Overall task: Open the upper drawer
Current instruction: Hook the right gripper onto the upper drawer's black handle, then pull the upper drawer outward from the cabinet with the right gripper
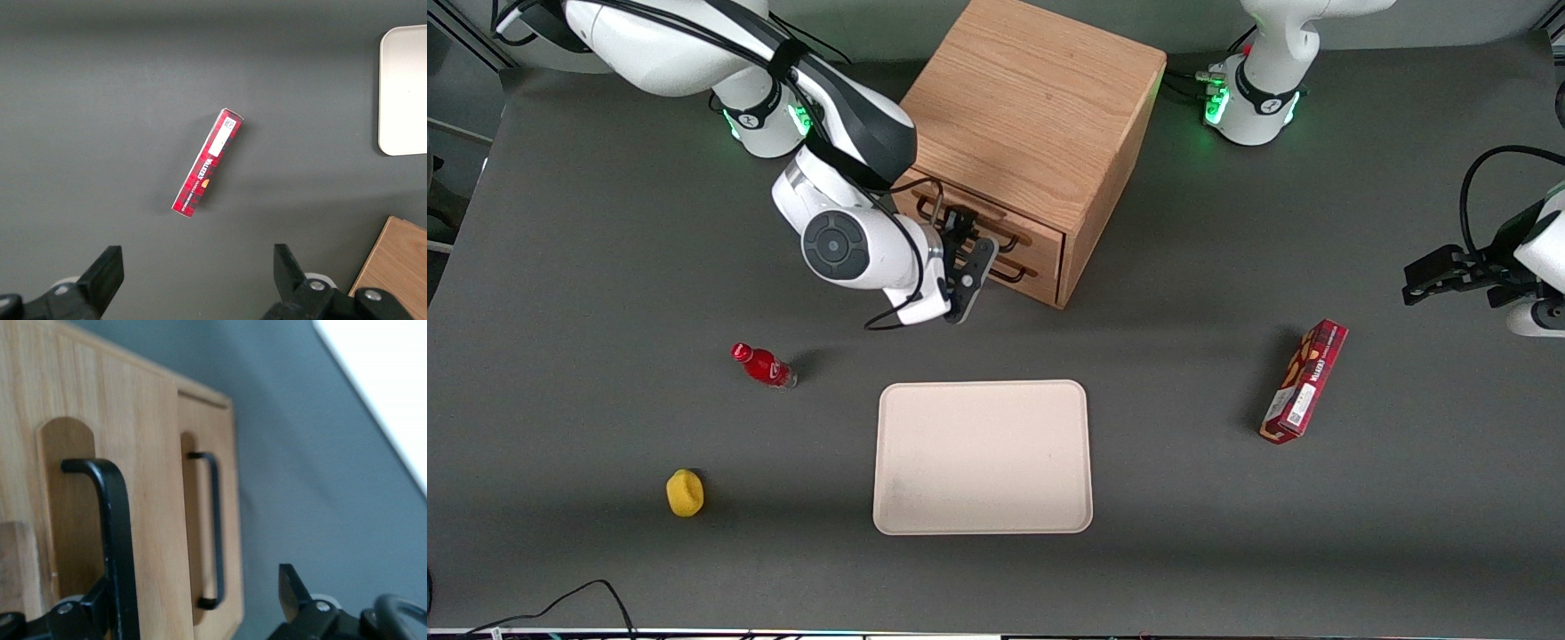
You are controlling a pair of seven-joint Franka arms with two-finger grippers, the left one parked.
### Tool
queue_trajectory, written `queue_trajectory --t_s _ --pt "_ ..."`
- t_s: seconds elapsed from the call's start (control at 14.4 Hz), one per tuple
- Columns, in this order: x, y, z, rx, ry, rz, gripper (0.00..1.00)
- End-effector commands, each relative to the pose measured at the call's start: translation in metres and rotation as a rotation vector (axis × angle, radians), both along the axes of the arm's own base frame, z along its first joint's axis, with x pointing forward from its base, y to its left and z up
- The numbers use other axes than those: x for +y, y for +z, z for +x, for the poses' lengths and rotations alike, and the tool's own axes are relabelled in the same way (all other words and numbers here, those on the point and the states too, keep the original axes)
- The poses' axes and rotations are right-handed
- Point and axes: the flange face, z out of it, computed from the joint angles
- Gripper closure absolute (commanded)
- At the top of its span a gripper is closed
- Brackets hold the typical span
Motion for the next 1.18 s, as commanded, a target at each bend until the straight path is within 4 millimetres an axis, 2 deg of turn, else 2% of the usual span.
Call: queue_trajectory --t_s 0.0,0.42,0.49,0.62,0.9,1.11 --pt "-0.011 0.003 0.037 -0.021 -0.052 0.013 0.0" --pt "-0.047 0.022 0.085 -0.016 -0.064 -0.025 0.0" --pt "-0.049 0.023 0.088 -0.023 -0.068 -0.026 0.0" --pt "-0.054 0.013 0.094 -0.017 -0.079 -0.033 0.0" --pt "-0.055 0.011 0.095 -0.02 -0.082 -0.035 0.0" --pt "-0.052 0.001 0.096 -0.035 -0.068 -0.057 0.0"
